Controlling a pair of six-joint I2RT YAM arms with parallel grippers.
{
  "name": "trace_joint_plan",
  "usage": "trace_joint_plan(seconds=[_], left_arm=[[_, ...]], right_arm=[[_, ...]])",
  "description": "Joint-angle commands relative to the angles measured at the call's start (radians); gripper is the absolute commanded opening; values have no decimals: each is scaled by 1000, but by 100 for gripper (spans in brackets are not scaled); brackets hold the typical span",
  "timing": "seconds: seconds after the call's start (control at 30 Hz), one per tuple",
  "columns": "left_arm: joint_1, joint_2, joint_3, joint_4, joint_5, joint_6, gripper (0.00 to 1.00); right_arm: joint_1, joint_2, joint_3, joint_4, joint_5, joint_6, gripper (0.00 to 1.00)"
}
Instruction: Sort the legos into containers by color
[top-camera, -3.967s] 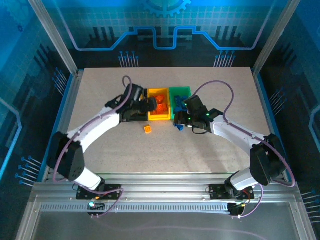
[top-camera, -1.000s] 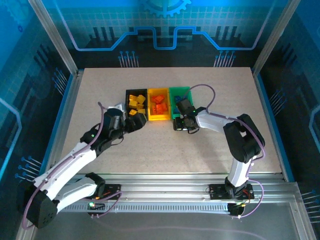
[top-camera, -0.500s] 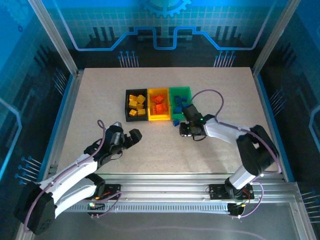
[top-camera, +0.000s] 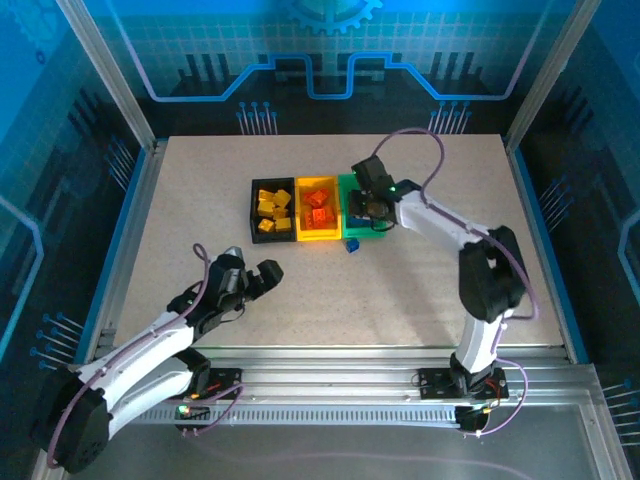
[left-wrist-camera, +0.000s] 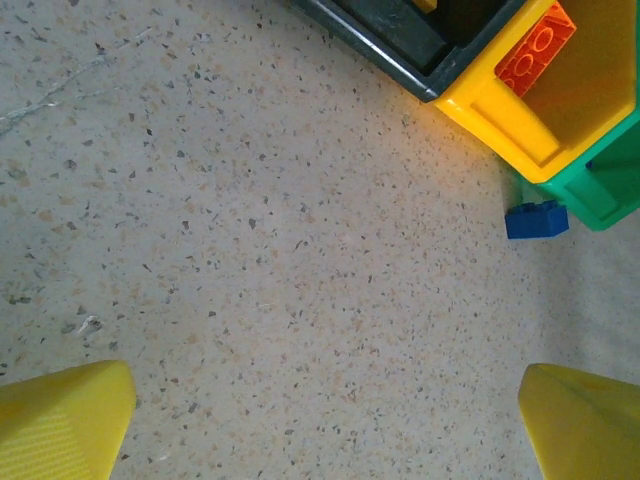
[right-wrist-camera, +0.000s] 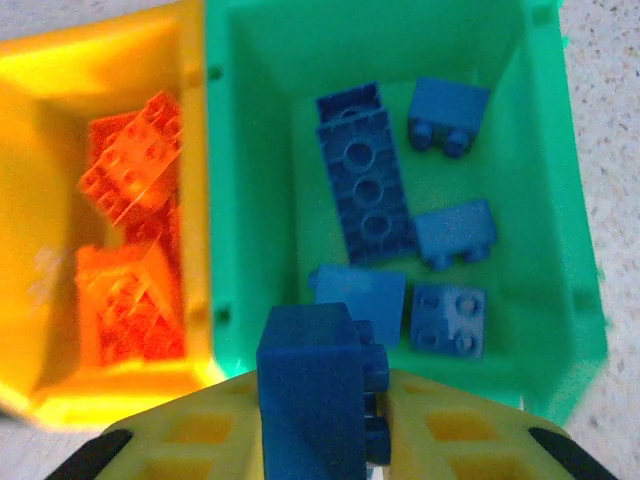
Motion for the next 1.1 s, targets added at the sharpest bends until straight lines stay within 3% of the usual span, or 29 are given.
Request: trace_joint_plan(seconds=[0.0,0.1,0.27,0.33,0.7,0.83,1.07], left_arm=[[-2,-30,2,-49,16,3,99],[-3,-44,2,-61,17,5,99],[-3,-47,5,-62,22,9,99],[-2,-47,6,-62,23,10,99],[4,-45,10,-62,6,19,99],[6,-37,8,-55,8,17,99],[7,-17,9,-45,32,15,99]], right_arm=[[-24,101,120,-122,75,20,32],[-34,157,188,-154,88,28,34],[-39,149,214,-160,73,32,60],[-36,114,185,-150,71,36,63],[77,-154,-250,48,0,70,72],[123,-128,-324,100,-4,92,73],[118,13,-269,121,18,113,71]])
